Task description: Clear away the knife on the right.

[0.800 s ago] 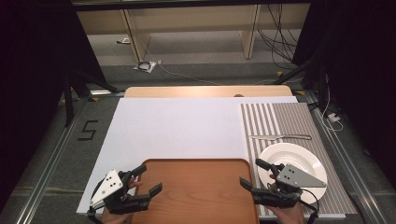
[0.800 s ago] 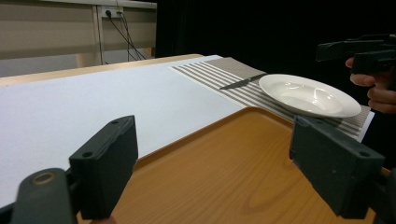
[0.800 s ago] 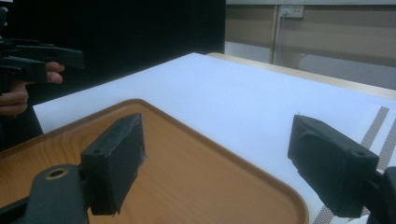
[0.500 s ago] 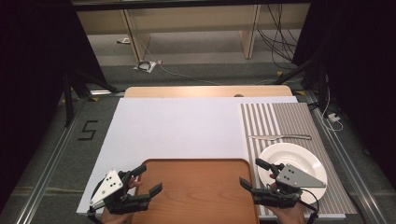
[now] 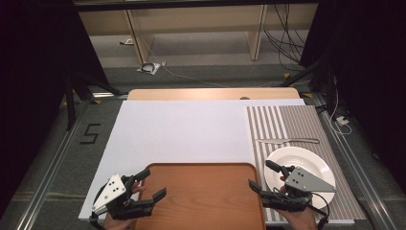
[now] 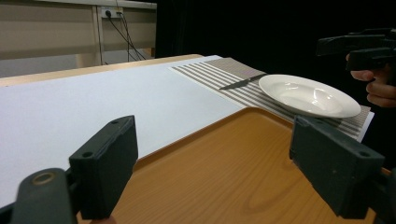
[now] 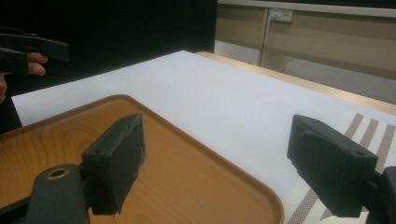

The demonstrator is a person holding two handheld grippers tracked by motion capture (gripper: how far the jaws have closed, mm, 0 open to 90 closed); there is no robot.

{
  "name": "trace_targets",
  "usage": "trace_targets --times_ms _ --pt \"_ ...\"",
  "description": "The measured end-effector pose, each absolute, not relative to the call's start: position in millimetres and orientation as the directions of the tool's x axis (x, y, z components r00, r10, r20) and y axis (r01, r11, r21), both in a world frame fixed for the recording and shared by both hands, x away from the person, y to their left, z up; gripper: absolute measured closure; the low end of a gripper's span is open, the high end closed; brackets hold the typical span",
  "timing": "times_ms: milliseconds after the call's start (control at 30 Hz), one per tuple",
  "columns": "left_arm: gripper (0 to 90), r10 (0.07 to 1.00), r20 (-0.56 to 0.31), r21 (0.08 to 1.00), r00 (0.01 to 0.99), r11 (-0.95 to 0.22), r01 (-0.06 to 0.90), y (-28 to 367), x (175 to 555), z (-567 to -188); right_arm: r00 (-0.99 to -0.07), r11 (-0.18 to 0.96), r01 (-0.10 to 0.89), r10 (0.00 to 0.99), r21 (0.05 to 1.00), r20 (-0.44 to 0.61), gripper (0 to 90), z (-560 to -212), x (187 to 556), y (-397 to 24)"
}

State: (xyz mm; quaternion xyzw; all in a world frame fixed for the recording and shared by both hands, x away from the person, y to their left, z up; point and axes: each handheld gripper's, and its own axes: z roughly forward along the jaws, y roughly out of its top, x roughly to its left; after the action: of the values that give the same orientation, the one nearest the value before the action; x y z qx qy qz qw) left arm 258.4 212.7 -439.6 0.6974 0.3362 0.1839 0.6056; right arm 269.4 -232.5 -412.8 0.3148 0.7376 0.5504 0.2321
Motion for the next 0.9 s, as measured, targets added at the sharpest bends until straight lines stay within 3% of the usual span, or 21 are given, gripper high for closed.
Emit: trace_targets --times_ms 500,900 --pt "15.4 0.691 -0.153 0.968 0.706 -0.04 0.249 212.3 258.5 -439.7 -0.63 0.278 0.197 0.771 0.94 -0.096 21.4 -406.3 279.5 -246.9" --pt "15.4 0.692 -0.154 0.967 0.705 -0.04 0.251 211.8 258.9 -440.2 -0.566 0.287 0.238 0.817 0.928 -0.108 21.7 -403.2 300.2 -268.0"
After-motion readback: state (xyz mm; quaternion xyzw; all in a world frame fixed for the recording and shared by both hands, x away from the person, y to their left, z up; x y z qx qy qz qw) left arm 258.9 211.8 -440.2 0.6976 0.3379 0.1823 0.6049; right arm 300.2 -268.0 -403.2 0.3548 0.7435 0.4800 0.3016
